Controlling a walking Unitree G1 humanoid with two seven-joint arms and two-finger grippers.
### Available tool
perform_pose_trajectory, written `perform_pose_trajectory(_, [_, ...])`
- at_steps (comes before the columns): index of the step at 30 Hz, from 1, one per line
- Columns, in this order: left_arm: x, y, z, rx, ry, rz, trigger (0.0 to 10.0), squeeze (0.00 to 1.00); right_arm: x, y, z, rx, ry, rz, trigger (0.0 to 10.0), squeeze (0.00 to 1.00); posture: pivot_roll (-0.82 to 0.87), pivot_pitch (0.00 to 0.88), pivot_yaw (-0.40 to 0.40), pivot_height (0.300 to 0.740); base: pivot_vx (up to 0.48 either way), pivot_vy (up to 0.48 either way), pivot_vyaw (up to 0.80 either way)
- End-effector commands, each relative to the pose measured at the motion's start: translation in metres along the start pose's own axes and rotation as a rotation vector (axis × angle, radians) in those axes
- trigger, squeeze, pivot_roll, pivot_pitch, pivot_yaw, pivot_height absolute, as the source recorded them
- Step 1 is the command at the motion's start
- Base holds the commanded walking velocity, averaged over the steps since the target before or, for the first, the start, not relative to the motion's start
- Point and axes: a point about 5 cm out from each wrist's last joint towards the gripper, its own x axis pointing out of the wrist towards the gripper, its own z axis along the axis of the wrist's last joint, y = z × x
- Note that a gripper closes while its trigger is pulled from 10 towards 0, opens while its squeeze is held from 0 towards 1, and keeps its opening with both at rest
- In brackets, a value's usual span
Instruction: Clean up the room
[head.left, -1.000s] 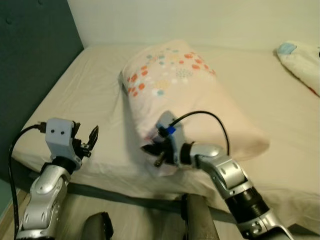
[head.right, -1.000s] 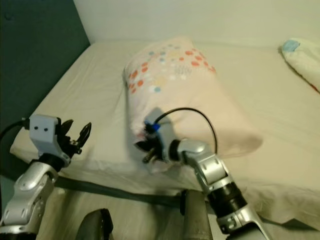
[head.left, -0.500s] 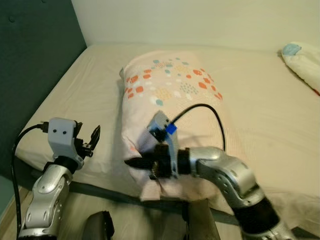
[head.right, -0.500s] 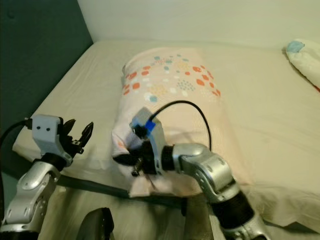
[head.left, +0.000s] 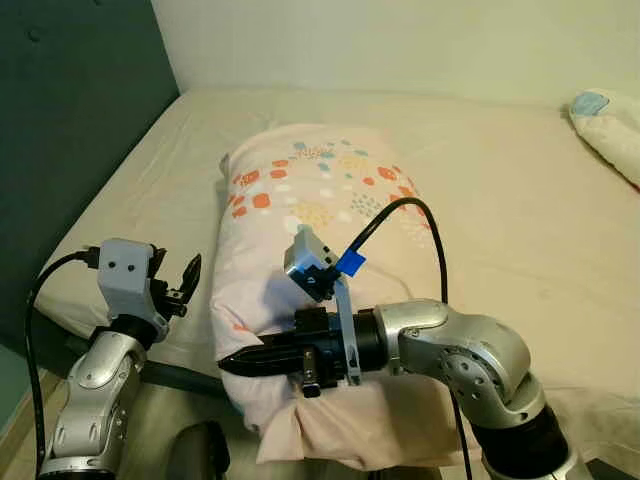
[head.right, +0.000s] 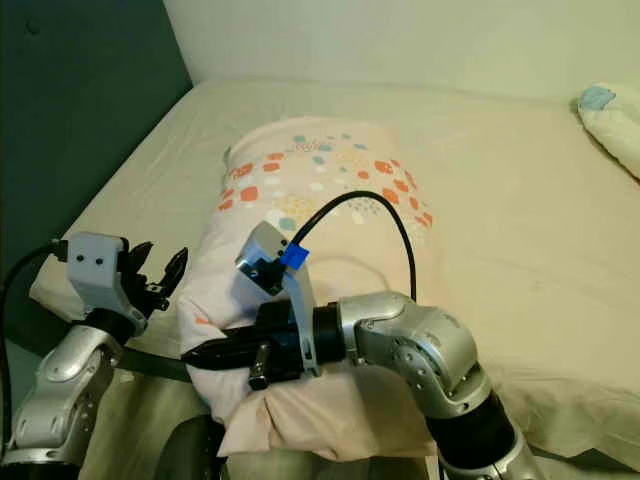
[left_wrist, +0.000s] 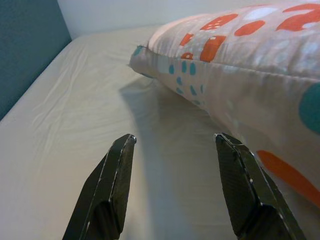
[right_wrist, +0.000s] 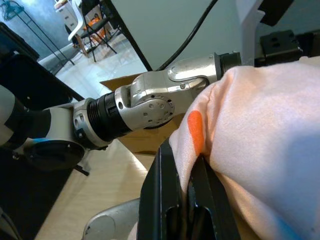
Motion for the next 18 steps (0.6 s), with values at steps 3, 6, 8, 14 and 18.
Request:
perform_pose_trajectory(3, [-0.001, -0.006, -0.005, 0.006, 0.016, -0.024, 10.0, 0.0, 0.004, 0.014, -0.009, -0.109, 0.081, 0.087, 6.0, 1.0, -0.06, 0.182, 0.012, 0.567, 0.0, 0.0, 0.0])
perform_pose_trajectory(6, [0.0, -0.006, -0.006, 0.011, 0.02, -0.029, 10.0, 0.0, 0.002, 0.016, -0.016, -0.126, 0.142, 0.1, 10.0, 1.0, -0.06, 0.182, 0.013, 0.567, 0.0, 0.0, 0.0])
perform_pose_trajectory(8, [0.0, -0.006, -0.007, 0.015, 0.022, -0.029, 10.0, 0.0, -0.001, 0.019, -0.02, -0.139, 0.175, 0.124, 10.0, 1.0, -0.06, 0.183, 0.014, 0.567, 0.0, 0.0, 0.0])
perform_pose_trajectory(14, [0.002, 0.004, -0.011, 0.05, 0.039, -0.017, 10.0, 0.0, -0.012, 0.024, -0.036, -0.254, 0.319, 0.152, 10.0, 0.0, -0.06, 0.184, 0.016, 0.567, 0.0, 0.0, 0.0])
perform_pose_trajectory(18, [0.004, 0.01, -0.011, 0.06, 0.049, 0.0, 10.0, 0.0, -0.019, 0.016, -0.013, -0.219, 0.165, 0.108, 10.0, 0.0, -0.05, 0.186, 0.013, 0.567, 0.0, 0.0, 0.0])
